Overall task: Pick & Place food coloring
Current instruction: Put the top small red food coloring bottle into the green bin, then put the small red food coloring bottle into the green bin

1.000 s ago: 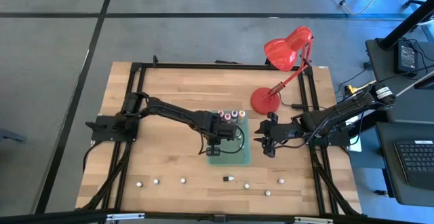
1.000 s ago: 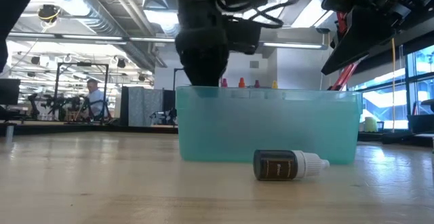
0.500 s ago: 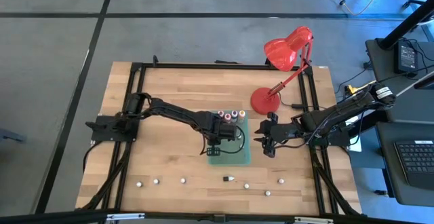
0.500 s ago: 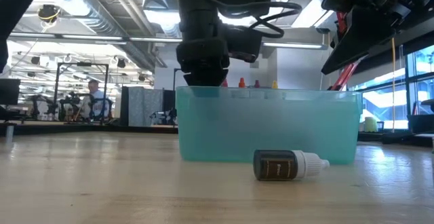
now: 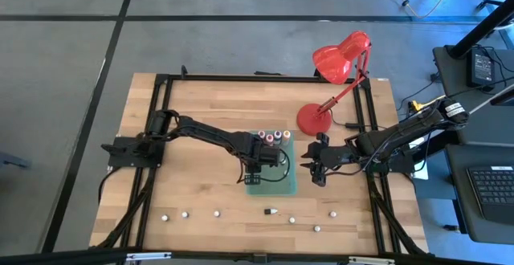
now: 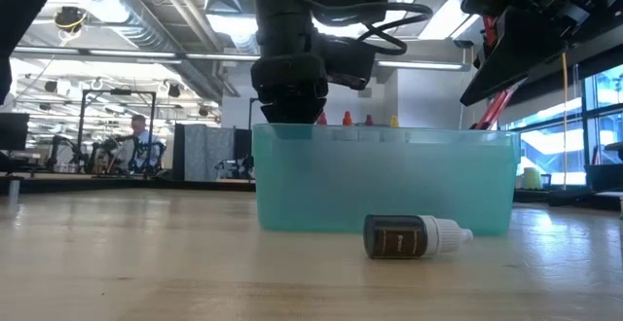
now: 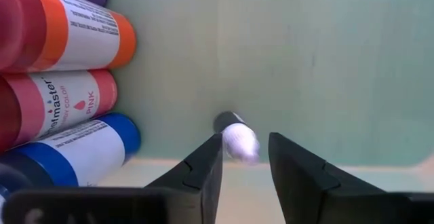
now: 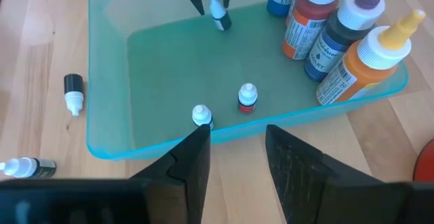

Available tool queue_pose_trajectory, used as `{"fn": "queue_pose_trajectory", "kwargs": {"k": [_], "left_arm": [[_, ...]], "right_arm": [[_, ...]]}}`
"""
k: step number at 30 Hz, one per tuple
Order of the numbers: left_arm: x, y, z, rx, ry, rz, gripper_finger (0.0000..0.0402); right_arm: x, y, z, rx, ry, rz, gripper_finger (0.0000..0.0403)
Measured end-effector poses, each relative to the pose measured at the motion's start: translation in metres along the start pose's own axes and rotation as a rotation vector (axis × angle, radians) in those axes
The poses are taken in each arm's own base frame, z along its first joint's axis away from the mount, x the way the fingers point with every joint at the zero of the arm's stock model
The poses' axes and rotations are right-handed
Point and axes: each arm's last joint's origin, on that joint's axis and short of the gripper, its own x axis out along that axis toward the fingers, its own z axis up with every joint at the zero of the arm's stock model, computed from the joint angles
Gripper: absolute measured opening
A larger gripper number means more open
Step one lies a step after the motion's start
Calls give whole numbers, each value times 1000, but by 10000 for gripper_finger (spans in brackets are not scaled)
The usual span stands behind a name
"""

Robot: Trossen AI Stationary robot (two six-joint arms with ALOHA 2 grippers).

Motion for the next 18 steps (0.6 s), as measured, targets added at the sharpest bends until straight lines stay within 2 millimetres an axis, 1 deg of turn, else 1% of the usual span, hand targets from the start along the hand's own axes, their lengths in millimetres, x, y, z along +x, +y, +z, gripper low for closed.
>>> {"fn": "queue_pose_trajectory", "kwargs": {"k": [4, 7, 11, 15, 18], "left_arm": [[-1, 0, 0, -1, 1, -3, 131], [-7, 0, 0, -1, -3, -12, 137], [-29, 2, 4, -2, -42, -26, 138], [-47, 4, 3, 28, -74, -27, 135], [-69, 7, 0, 48, -126, -33, 135]], "right_arm": [[0, 0, 0, 2, -1, 0, 145], [-2, 1, 3, -1, 2, 5, 145], [-10, 6, 16, -2, -4, 54, 145], [-19, 10, 27, -42, 2, 107, 145], [-22, 11, 30, -49, 22, 121, 145]]}}
